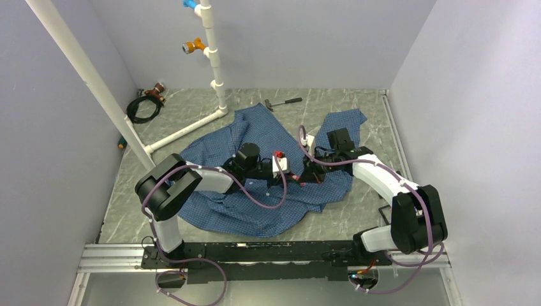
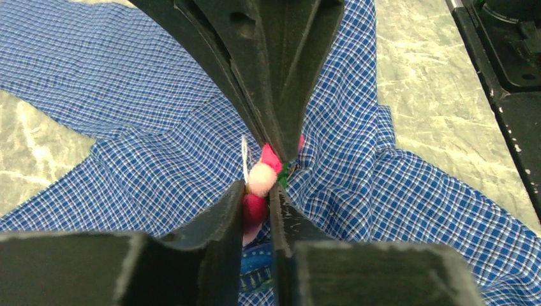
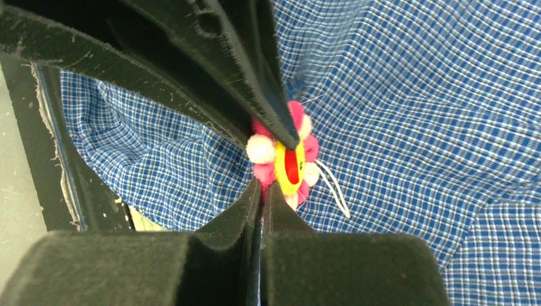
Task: Remove the brooch from the garment
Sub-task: Remove the brooch from the clothes.
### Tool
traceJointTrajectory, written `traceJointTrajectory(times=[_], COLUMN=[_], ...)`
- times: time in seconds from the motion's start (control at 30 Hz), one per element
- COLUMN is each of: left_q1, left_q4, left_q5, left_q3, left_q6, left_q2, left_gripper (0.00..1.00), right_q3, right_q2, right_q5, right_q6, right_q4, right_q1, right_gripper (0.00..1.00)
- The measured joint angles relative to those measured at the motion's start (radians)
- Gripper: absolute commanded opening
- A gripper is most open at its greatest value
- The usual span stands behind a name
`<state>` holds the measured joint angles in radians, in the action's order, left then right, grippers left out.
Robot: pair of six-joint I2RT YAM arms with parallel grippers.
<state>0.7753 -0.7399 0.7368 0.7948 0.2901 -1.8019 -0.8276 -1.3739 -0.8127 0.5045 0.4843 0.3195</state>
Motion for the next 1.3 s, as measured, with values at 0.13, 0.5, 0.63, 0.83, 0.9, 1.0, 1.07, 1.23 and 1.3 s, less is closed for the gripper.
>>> traceJointTrajectory(times=[0.13, 0.5, 0.63, 0.83, 0.9, 1.0, 1.07, 1.23, 1.3], left_q1=[0.002, -0.068, -0.082, -0.096, -0.100, -0.102, -0.103, -0.105, -0.107], left_q4=[0.047, -0.066, -0.132, -0.241, -0.271, -0.305, -0.327, -0.394, -0.423], left_q5=[-0.001, 0.074, 0.087, 0.108, 0.110, 0.114, 0.116, 0.125, 0.129], left_q3=[0.010, 0.040, 0.042, 0.072, 0.077, 0.077, 0.078, 0.095, 0.101], left_q6=[0.011, -0.308, -0.433, -0.630, -0.678, -0.736, -0.768, -0.864, -0.912], left_q2=[0.000, -0.094, -0.132, -0.197, -0.213, -0.230, -0.237, -0.279, -0.302], left_gripper=[0.00, 0.00, 0.00, 0.00, 0.00, 0.00, 0.00, 0.00, 0.00], right_q3=[0.000, 0.055, 0.055, 0.055, 0.055, 0.055, 0.055, 0.055, 0.060], right_q2=[0.000, 0.047, 0.023, 0.000, -0.024, -0.060, -0.066, -0.066, -0.066], right_q5=[0.034, 0.048, 0.043, 0.016, 0.009, -0.005, -0.013, -0.045, -0.053], right_q6=[-0.029, -0.057, -0.035, -0.029, -0.026, -0.026, -0.026, -0.042, -0.047], right_q4=[-0.008, -0.034, -0.006, -0.007, -0.007, -0.006, -0.006, -0.029, -0.047], right_q1=[-0.007, -0.151, -0.164, -0.167, -0.167, -0.167, -0.167, -0.167, -0.167], right_gripper=[0.45, 0.39, 0.37, 0.23, 0.20, 0.20, 0.22, 0.26, 0.28])
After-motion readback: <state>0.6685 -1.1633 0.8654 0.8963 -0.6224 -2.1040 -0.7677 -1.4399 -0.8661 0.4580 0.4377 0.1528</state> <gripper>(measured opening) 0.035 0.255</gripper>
